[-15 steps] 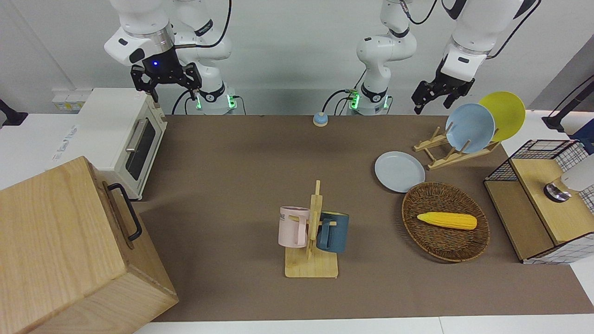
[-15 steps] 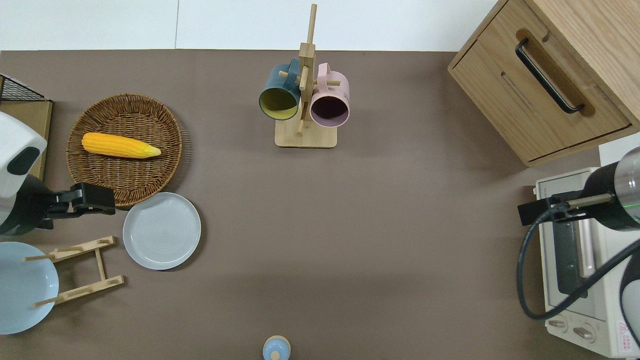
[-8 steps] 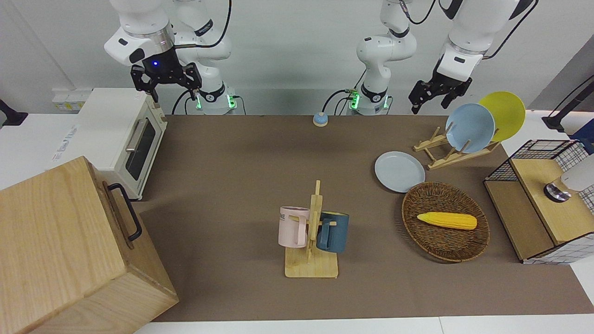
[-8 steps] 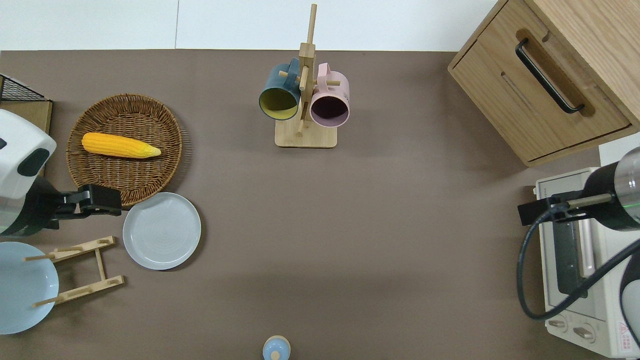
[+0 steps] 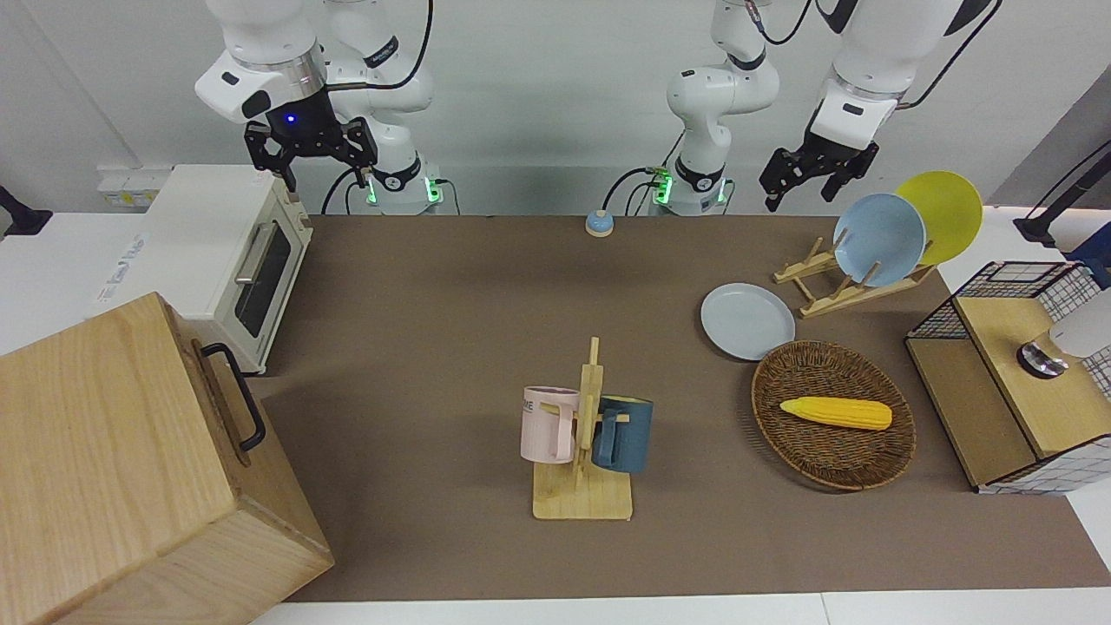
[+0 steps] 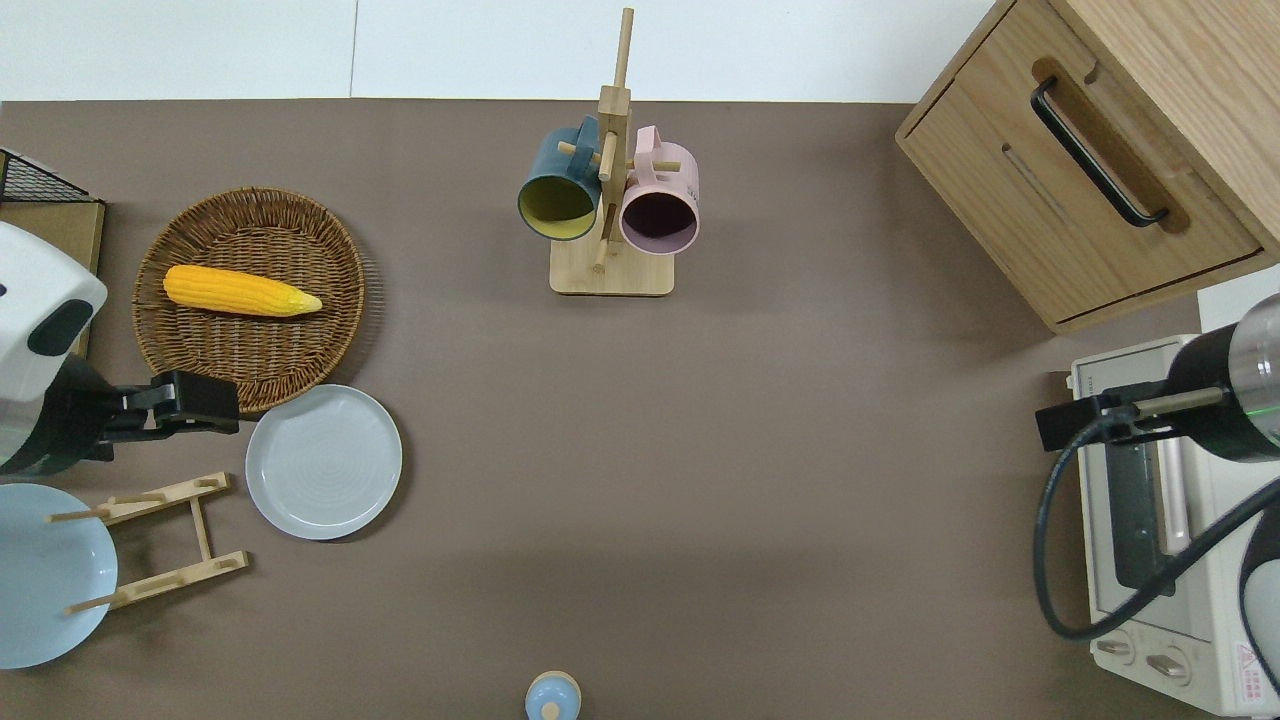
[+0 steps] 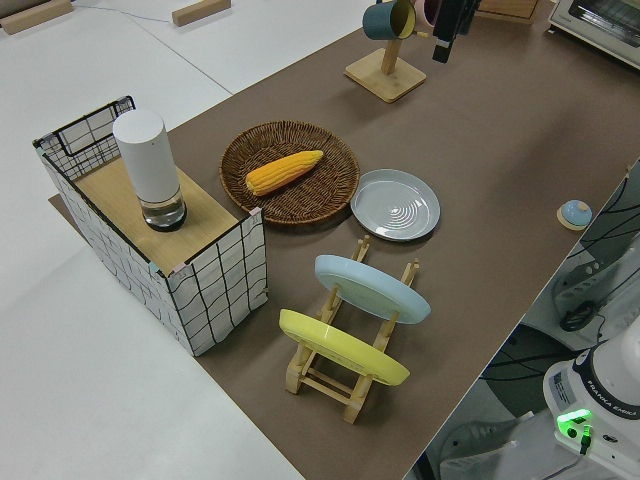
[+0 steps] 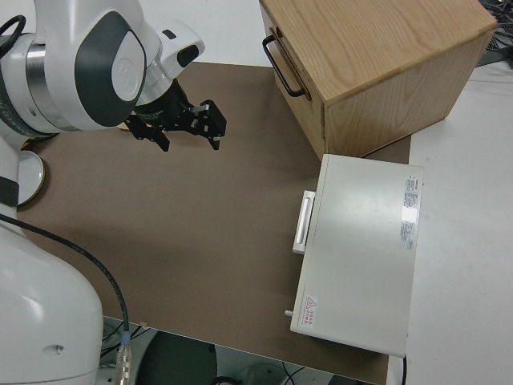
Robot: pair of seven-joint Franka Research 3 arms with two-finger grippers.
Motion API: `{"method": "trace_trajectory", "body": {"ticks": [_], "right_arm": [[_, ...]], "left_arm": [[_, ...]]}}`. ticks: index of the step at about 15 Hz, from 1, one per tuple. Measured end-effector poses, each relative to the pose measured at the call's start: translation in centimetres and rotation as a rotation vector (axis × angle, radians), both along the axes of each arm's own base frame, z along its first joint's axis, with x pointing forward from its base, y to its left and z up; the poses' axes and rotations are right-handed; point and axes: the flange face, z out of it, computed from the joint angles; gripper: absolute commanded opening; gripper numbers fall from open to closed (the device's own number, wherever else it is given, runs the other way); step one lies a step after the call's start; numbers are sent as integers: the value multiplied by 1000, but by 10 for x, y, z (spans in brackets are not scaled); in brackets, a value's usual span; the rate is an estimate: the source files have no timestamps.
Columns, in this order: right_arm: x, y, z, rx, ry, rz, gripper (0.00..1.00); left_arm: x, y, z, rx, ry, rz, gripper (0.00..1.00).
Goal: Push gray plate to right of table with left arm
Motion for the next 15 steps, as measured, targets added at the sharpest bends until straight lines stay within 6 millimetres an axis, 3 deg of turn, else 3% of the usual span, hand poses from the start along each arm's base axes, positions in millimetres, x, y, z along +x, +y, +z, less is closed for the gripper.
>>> {"method": "trace_trajectory", "body": {"ticks": [5,10,15], "right_arm": [[0,0,0,0,0,0,996],[0,0,0,0,0,0,996],[0,0,0,0,0,0,996]], "left_arm": [[-7,21,-4,4,13,42,993],[-18,24,-9,9,26,32,991],[-25,31,-35,9,64,13,993]]}}
